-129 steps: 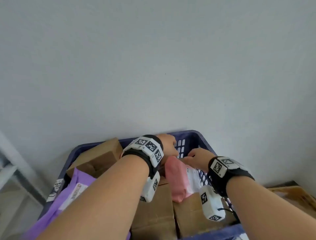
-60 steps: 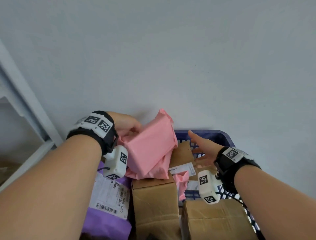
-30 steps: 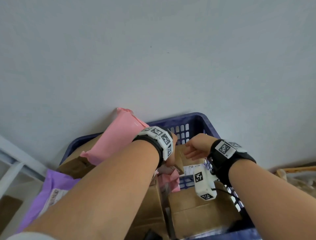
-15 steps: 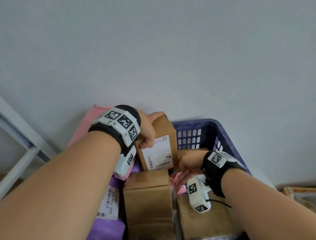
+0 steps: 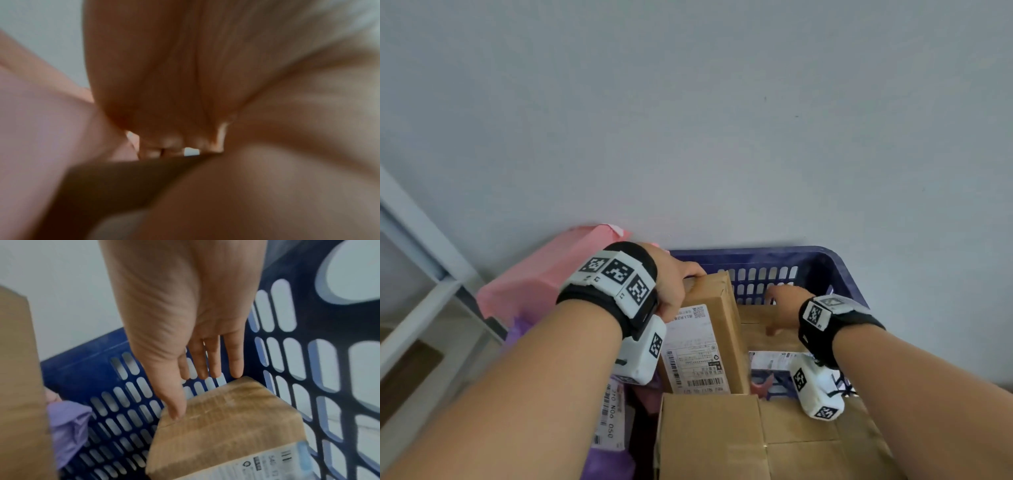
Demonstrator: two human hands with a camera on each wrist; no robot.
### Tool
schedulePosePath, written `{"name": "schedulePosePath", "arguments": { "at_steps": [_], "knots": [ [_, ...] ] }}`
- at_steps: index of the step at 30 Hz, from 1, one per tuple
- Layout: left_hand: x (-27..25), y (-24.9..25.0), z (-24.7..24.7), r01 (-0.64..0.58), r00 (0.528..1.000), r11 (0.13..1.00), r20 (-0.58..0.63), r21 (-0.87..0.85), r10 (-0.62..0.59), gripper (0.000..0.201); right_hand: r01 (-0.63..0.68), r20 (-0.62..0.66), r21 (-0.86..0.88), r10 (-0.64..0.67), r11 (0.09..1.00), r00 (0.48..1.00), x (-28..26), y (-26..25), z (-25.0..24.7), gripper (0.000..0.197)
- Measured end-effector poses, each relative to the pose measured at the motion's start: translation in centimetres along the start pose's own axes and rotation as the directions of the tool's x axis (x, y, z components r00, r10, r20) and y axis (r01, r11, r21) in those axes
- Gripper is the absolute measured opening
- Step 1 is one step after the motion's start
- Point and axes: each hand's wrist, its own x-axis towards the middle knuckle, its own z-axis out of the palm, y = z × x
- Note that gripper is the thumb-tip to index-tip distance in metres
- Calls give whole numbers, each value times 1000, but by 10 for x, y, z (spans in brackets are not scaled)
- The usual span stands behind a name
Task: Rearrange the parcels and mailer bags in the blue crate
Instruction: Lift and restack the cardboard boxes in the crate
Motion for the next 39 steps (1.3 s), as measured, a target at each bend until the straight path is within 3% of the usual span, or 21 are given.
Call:
{"name": "schedulePosePath", "arguments": {
  "at_steps": [2,5,11,17,20,25,30,33,39],
  "knots": [
    [2,-4,0,-6,1000,999,7,-36,6,96,16,65,-116,-9,993,998,8,-7,2,88],
    [3,-7,1,-18,1000,997,13,-70,19,97,51,137,-242,-18,969,990,14,-11,7,100],
    [5,-6,0,-30,999,998,13,-58,31,98,96,175,-393,-28,914,984,13,-21,11,125],
    [2,-4,2,-45,999,996,26,-72,47,100,164,207,-426,-81,890,975,12,-31,24,112],
    [1,-5,2,-52,998,995,22,-80,54,100,150,214,-352,-77,924,974,14,-40,24,85],
    [-2,-9,5,-68,998,994,-10,-91,67,102,199,186,-437,-129,877,974,14,-38,37,59],
    [-6,-9,10,-74,997,992,-29,-102,72,105,246,131,-473,-209,846,969,-1,-33,43,90],
    [-6,-8,10,-72,997,994,-37,-85,69,107,231,34,-408,-238,884,971,-4,-30,23,104],
    [-10,-4,10,-48,998,999,-46,-18,47,103,129,1,-234,-132,964,991,-18,-12,-15,96]
  ]
}}
